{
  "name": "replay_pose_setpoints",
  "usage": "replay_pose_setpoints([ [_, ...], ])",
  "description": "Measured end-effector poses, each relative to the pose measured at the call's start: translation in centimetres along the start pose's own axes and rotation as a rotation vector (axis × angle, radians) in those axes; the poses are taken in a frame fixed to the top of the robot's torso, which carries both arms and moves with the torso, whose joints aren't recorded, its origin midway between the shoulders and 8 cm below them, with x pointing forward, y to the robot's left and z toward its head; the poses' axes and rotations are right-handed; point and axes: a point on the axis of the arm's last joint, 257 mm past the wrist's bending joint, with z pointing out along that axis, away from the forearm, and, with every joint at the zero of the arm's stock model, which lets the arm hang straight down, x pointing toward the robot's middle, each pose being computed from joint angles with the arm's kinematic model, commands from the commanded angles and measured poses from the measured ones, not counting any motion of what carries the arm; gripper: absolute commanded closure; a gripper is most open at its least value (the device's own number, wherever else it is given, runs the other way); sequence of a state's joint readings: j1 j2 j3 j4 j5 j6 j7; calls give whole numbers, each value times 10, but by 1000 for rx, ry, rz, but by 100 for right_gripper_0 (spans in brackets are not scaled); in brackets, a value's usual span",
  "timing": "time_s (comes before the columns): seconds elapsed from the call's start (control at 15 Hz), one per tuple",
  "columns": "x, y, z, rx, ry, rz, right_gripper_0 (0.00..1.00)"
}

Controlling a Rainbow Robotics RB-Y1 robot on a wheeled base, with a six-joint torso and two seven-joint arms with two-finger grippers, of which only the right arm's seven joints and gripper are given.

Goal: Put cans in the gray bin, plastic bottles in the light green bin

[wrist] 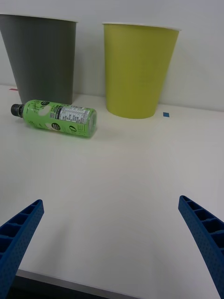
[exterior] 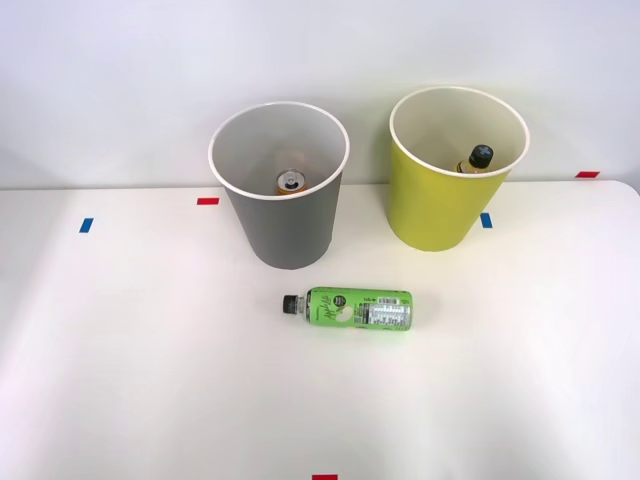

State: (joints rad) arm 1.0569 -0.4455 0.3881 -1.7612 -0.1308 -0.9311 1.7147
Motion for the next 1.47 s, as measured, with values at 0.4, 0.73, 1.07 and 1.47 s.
replay_pose_setpoints([
  [0.4,0,0,0,1,0,1,0],
  [0.73,0,0,0,1,0,1,0],
  [1.07,0,0,0,1,0,1,0],
  [1.47,0,0,0,1,0,1,0],
])
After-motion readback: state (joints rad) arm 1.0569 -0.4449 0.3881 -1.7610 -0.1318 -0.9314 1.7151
